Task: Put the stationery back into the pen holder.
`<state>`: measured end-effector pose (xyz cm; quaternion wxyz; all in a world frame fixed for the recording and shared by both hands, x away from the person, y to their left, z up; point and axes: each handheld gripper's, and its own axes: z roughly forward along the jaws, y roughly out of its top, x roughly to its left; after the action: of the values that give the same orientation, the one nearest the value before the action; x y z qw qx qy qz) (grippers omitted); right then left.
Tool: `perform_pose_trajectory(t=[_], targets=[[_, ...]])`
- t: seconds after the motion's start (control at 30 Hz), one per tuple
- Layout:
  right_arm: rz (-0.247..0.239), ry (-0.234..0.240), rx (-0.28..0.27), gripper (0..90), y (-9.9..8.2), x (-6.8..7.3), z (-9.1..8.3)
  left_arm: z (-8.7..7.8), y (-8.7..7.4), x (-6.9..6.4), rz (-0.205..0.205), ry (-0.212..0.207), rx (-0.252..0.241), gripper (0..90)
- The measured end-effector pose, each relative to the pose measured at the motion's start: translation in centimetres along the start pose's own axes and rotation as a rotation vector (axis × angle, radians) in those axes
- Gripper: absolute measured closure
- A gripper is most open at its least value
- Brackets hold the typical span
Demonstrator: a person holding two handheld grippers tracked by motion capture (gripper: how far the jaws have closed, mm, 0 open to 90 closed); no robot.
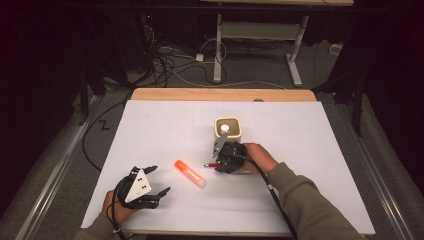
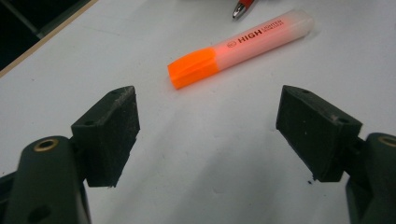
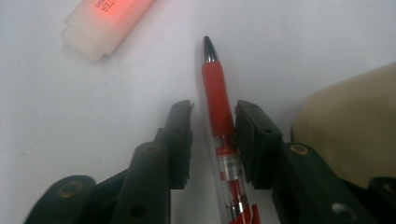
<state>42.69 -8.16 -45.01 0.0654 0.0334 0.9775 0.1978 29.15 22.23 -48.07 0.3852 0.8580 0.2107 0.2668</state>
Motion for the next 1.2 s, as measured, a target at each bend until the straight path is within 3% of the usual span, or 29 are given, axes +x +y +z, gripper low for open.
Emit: perform_pose_trajectory(t=[0.1, 0.27, 0.47, 1.07, 1.2], targets=[[-0.027, 0.038, 0.037, 76.5, 0.6, -0.2, 0.1, 0.1, 0.0, 0.0, 0.001, -0.003, 0.003, 20.9], [-0.071, 0.035, 0.104, 79.4, 1.5, 0.1, 0.2, 0.1, 0.0, -0.1, 0.003, -0.004, 0.003, 20.9], [-0.068, -0.007, 0.084, 80.0, 1.3, 0.3, -0.2, 0.0, 0.0, 0.0, -0.001, -0.001, 0.0, 20.9], [0.099, -0.174, -0.374, 80.0, -1.5, 1.5, -6.4, 0.2, 0.1, -0.2, 0.003, 0.0, 0.006, 20.9], [0.123, -0.202, -0.451, 80.0, -1.8, 1.7, -7.2, 0.2, 0.1, -0.2, 0.004, 0.0, 0.005, 20.9]])
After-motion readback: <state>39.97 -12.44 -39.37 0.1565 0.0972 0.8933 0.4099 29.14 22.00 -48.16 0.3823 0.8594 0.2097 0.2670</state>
